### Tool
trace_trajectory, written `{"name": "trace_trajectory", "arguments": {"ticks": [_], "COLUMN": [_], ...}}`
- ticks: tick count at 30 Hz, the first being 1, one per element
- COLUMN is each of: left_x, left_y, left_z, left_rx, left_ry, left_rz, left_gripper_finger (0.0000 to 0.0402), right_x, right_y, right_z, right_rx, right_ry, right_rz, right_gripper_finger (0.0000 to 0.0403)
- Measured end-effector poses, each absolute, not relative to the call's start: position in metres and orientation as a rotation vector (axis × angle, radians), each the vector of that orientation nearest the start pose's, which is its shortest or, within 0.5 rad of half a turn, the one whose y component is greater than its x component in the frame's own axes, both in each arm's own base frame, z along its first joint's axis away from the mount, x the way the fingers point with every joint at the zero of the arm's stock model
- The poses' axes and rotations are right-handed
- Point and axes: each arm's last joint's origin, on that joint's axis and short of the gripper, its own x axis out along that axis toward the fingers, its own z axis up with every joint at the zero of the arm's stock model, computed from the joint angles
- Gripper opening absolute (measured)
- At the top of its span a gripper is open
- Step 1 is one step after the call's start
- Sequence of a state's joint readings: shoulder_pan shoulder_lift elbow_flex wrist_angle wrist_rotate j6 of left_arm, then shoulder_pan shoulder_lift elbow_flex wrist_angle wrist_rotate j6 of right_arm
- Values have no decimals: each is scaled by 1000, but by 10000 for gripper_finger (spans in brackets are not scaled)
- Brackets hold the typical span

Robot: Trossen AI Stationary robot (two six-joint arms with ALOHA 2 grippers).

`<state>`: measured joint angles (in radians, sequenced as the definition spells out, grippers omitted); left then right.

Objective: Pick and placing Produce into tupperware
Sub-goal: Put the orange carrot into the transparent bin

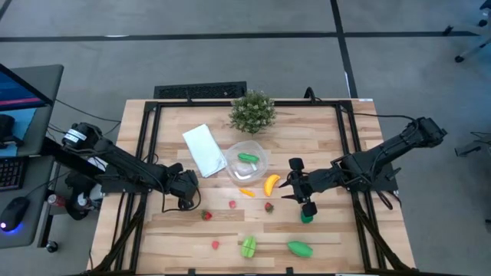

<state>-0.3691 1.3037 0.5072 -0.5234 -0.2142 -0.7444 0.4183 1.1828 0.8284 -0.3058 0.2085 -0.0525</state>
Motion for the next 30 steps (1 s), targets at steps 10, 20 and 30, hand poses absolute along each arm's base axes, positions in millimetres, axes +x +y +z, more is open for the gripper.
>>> {"name": "trace_trajectory", "arguments": {"ticks": [10,20,30], "left_x": [178,178,178], "left_y": [-62,-62,-62], "left_z": [132,132,132], "left_rx": [-262,-266,-267], "left_ry": [1221,1223,1223], "left_rz": [337,333,332], "left_gripper_finger": [199,181,187], "right_x": [228,228,228], "right_y": [95,95,95], "right_z": [260,260,260], "right_rx": [-254,-255,-255], "right_ry": [624,624,624], "right_rz": [219,219,219], "right_gripper_finger": [146,146,146]}}
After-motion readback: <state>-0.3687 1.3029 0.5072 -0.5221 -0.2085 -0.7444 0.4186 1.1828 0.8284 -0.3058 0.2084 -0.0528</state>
